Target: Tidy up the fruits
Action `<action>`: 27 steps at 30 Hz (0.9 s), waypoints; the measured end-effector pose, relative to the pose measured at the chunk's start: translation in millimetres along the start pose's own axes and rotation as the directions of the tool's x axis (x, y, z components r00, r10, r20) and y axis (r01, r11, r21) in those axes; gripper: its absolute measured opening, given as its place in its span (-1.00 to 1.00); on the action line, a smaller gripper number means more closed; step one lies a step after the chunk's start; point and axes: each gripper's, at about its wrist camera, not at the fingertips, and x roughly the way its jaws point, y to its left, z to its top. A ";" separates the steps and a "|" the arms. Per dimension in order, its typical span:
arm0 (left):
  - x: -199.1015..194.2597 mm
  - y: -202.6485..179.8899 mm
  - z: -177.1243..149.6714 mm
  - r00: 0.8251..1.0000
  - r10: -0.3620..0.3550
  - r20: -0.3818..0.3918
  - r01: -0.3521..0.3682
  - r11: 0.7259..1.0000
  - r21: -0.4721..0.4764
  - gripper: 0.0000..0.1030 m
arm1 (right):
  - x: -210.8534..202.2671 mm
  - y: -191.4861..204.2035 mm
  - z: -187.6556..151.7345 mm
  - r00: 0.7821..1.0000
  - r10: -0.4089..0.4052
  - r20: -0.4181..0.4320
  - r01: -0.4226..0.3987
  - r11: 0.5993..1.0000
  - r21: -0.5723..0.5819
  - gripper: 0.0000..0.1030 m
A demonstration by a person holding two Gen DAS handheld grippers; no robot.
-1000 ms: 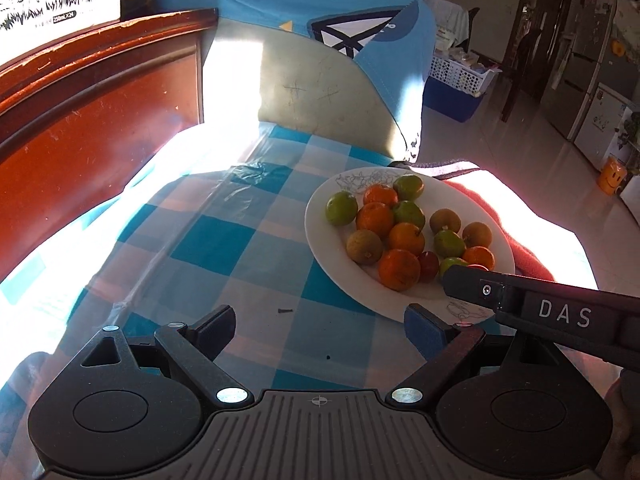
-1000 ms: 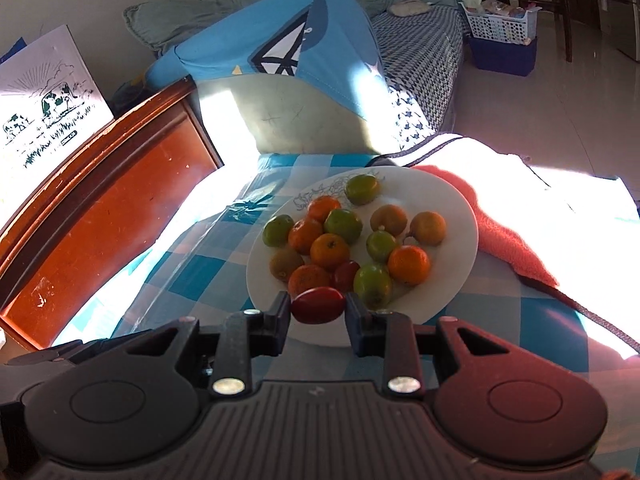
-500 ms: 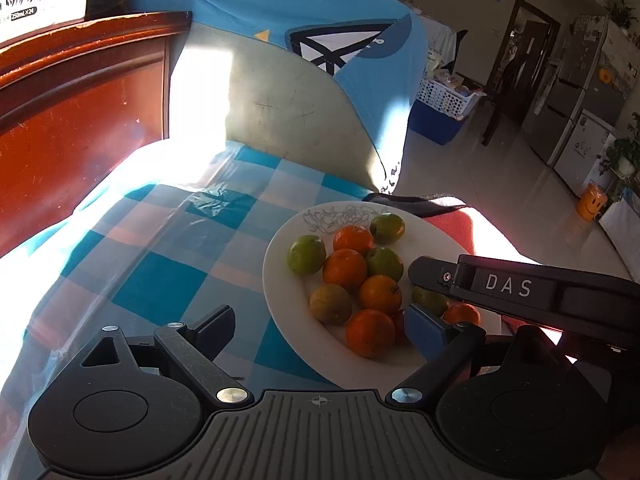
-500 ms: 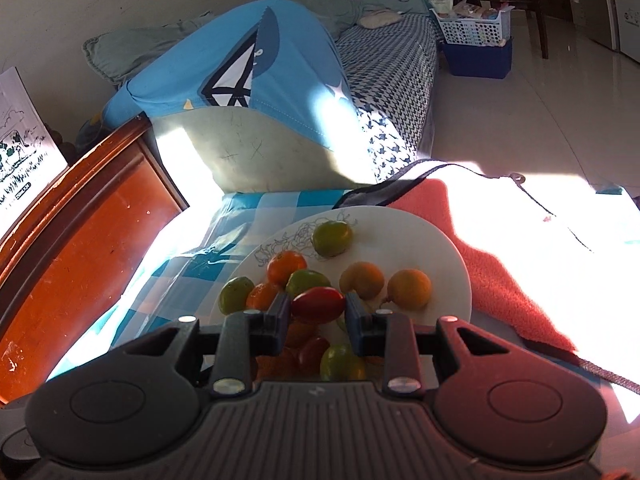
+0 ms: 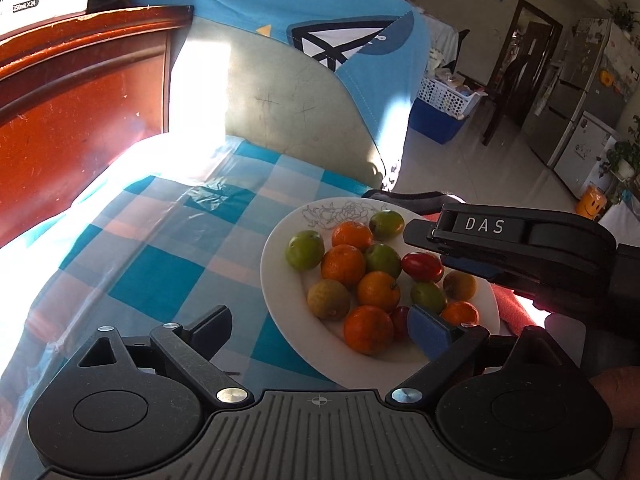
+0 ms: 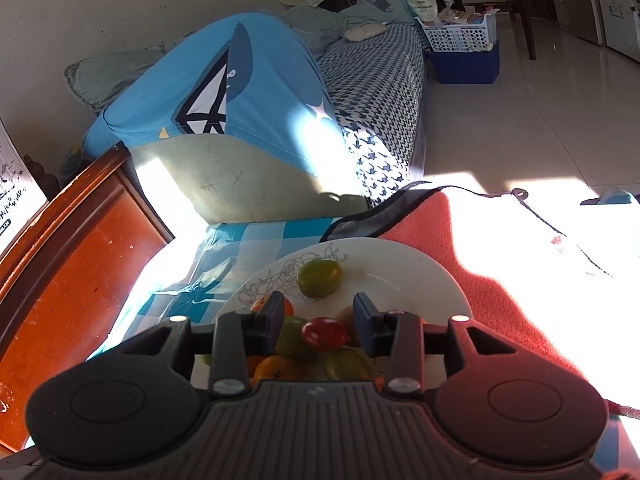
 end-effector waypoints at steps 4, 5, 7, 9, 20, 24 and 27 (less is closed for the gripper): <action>-3.0 2.9 2.1 1.000 0.012 -0.013 -0.012 1.000 -0.027 0.87 | -9.2 4.7 1.5 1.000 -0.014 -0.002 0.014 0.999 -0.028 -0.02; -4.1 3.8 2.6 1.000 0.021 -0.022 -0.022 0.999 -0.035 0.88 | -12.4 5.6 1.7 1.000 -0.028 -0.005 0.028 0.999 -0.033 0.04; -7.3 5.6 2.7 0.999 0.029 -0.040 -0.032 0.998 -0.055 0.89 | -21.0 6.8 2.1 0.999 -0.045 -0.007 0.045 0.998 -0.046 0.14; -12.0 6.6 -0.4 0.997 0.034 -0.063 -0.039 0.996 -0.074 0.91 | -29.8 7.6 1.5 0.998 -0.067 -0.018 0.066 0.996 -0.054 0.30; -31.2 -5.0 -33.8 0.960 0.241 -0.145 -0.243 0.970 0.003 0.92 | -73.8 -4.8 -21.1 0.986 -0.164 -0.030 0.160 0.983 -0.091 0.73; -36.9 -14.9 -46.7 0.949 0.261 -0.176 -0.256 0.965 0.046 0.91 | -85.9 -15.0 -30.1 0.979 -0.196 -0.048 0.194 0.980 -0.050 0.77; -46.4 -23.2 -46.3 0.954 0.260 -0.149 -0.251 0.965 0.075 0.91 | -92.8 -15.6 -36.9 0.973 -0.224 -0.054 0.221 0.973 -0.068 0.81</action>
